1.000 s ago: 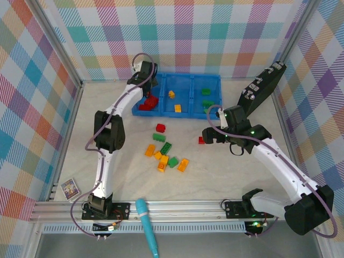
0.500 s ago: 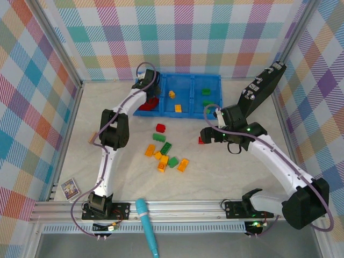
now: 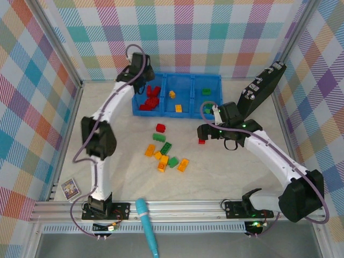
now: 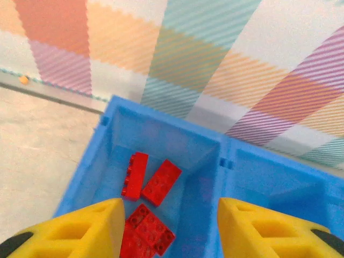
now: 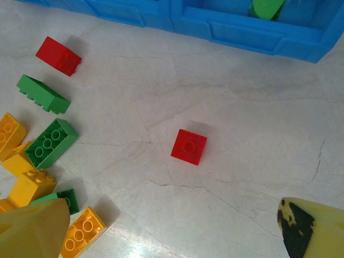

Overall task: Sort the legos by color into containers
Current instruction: Place the lego in the container, then stand up the lego at the center of the table.

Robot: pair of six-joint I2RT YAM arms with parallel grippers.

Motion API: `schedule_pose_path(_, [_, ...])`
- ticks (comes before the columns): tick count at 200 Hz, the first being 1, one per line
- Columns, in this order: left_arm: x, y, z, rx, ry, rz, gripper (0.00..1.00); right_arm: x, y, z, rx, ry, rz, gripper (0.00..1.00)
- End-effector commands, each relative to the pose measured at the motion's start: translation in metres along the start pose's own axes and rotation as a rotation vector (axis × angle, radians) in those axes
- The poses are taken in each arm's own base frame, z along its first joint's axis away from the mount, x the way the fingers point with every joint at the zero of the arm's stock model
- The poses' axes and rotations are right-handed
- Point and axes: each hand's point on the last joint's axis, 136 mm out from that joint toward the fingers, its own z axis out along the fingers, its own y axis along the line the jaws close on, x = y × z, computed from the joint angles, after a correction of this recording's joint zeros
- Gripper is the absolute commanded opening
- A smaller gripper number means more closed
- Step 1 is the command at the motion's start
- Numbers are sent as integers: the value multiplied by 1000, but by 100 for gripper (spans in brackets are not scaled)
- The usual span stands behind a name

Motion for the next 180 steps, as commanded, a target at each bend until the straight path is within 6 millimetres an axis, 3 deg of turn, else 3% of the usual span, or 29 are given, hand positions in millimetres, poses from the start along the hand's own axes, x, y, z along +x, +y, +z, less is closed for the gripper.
schedule_pose_path(1, [-4,-7,-54,71,-6,44,50,-19,4,-8,-10,-60,0,99])
schedule_pose_path(47, [94,-24,-119,110,203,199,51,-54,3,-75,18,-349,-97,99])
schedule_pose_path(76, [157,-56,-142,163,304,234,52,-61,3,-81,35,-319,-103,99])
schedule_pose_path(131, [293,-110,-144,247,553,212,53,-70,8,-108,17,-398,-111,99])
schedule_pose_path(180, [344,-151,-137,295,636,234,54,-77,23,-140,-50,-453,-125,99])
